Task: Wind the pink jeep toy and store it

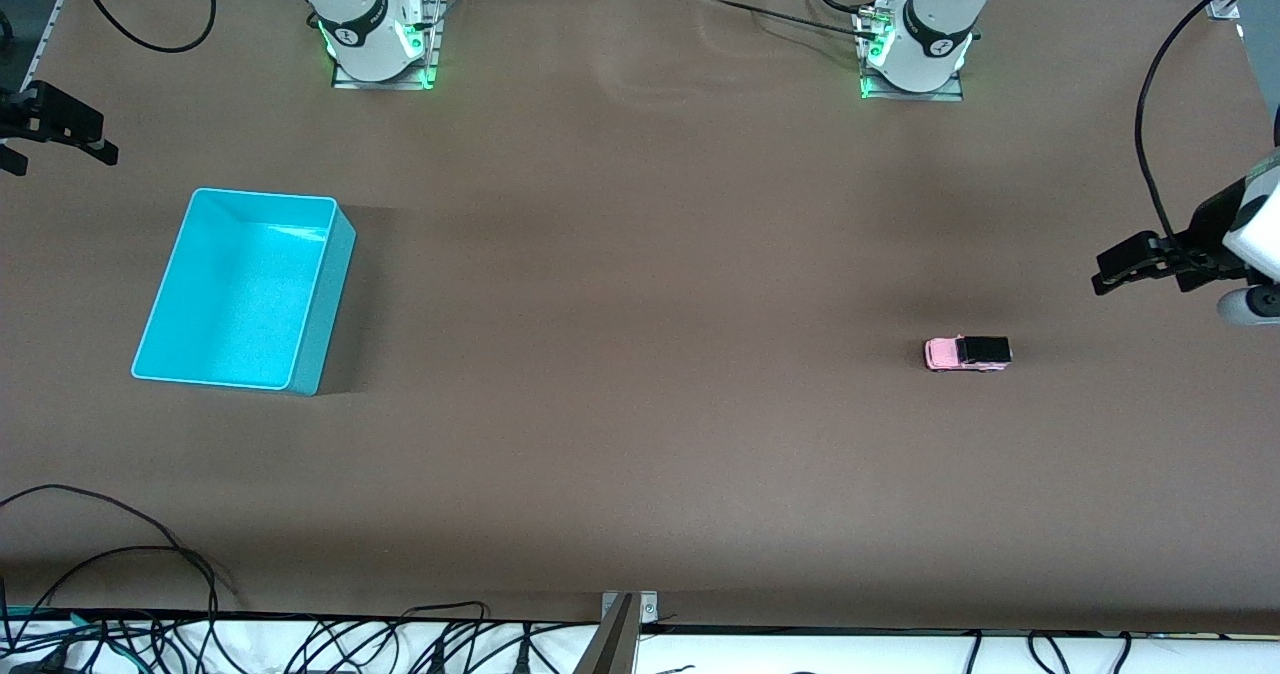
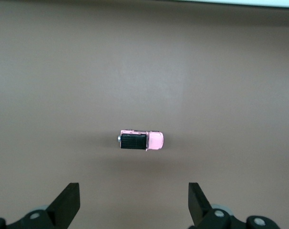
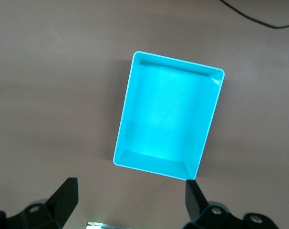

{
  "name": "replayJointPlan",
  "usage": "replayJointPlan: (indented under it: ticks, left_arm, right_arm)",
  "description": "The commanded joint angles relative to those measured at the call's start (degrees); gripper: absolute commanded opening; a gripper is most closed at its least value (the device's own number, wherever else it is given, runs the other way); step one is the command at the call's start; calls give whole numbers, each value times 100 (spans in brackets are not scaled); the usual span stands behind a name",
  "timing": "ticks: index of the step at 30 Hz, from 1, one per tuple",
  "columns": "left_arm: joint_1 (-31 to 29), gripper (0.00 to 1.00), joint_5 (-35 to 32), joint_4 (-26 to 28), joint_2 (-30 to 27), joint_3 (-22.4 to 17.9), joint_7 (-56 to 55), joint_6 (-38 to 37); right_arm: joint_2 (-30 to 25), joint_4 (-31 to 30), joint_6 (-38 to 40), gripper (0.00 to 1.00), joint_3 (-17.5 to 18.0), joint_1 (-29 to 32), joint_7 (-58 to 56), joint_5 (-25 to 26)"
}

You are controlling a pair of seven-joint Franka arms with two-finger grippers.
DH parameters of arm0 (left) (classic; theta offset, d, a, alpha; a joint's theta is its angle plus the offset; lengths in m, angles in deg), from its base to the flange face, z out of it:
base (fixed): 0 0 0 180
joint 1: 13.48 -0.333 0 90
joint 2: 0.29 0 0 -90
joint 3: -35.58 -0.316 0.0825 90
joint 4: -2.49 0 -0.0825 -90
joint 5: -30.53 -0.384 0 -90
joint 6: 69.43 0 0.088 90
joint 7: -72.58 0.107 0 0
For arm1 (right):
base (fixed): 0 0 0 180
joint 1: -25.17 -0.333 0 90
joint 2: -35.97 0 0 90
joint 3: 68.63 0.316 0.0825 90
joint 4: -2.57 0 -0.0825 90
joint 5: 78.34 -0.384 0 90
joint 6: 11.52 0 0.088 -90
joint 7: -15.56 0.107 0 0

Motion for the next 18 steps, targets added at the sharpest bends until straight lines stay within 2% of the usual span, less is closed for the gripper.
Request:
replayJointPlan:
  ticks: [1,18]
  left_arm:
    - [-17,100,100,-55,-68,-20,73,-57]
    - [44,100,100,7,90,-81,73,-48]
  right_arm:
    - [72,118,91,100,-45,63,226,-110]
    - [213,127,74,100,-81,54,243,-22]
